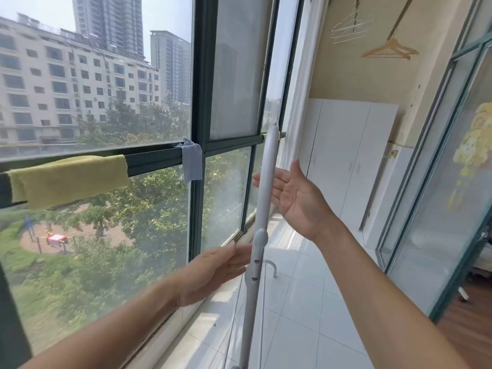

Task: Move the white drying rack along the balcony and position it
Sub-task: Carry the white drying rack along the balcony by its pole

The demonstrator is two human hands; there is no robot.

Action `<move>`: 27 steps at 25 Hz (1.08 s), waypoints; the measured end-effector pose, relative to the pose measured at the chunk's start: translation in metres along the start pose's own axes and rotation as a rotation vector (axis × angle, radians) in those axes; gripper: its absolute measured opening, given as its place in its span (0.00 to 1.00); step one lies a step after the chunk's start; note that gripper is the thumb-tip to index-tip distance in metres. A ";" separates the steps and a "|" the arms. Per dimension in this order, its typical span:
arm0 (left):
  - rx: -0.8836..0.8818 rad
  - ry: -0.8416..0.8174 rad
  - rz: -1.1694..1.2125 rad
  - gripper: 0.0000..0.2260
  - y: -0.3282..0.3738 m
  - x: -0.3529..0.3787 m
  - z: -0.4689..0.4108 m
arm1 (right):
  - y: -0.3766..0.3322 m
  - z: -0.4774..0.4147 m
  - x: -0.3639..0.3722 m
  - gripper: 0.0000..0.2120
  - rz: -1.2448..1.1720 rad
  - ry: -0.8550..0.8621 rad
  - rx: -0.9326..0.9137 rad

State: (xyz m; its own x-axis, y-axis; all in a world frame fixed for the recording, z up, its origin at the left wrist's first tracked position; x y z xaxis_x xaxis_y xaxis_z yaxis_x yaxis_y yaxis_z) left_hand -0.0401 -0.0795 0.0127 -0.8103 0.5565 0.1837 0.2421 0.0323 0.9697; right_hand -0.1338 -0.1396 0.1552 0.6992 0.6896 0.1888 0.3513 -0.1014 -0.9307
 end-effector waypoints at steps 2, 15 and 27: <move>0.015 -0.050 -0.049 0.21 -0.011 0.007 0.003 | -0.005 0.000 0.011 0.34 -0.024 -0.045 -0.029; 0.004 0.219 -0.177 0.18 -0.073 0.023 0.011 | -0.028 0.000 0.056 0.15 -0.072 -0.111 -0.149; 0.153 0.505 -0.266 0.12 -0.074 0.010 -0.050 | -0.039 -0.020 0.004 0.13 -0.059 0.137 -0.283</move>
State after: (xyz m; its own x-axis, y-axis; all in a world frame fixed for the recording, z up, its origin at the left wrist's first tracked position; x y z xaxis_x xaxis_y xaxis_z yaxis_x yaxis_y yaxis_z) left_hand -0.0933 -0.1180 -0.0486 -0.9984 0.0499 0.0273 0.0393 0.2566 0.9657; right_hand -0.1320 -0.1470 0.1989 0.7430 0.5993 0.2980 0.5395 -0.2726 -0.7967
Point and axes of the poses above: each hand's wrist, its own z-axis away from the middle knuckle, its own x-axis out of the palm, y = z × x, the point moved 9 cm from there along -z, towards the middle knuckle, and after that the axes turned 6 degrees about -y, right-handed, at the moved point
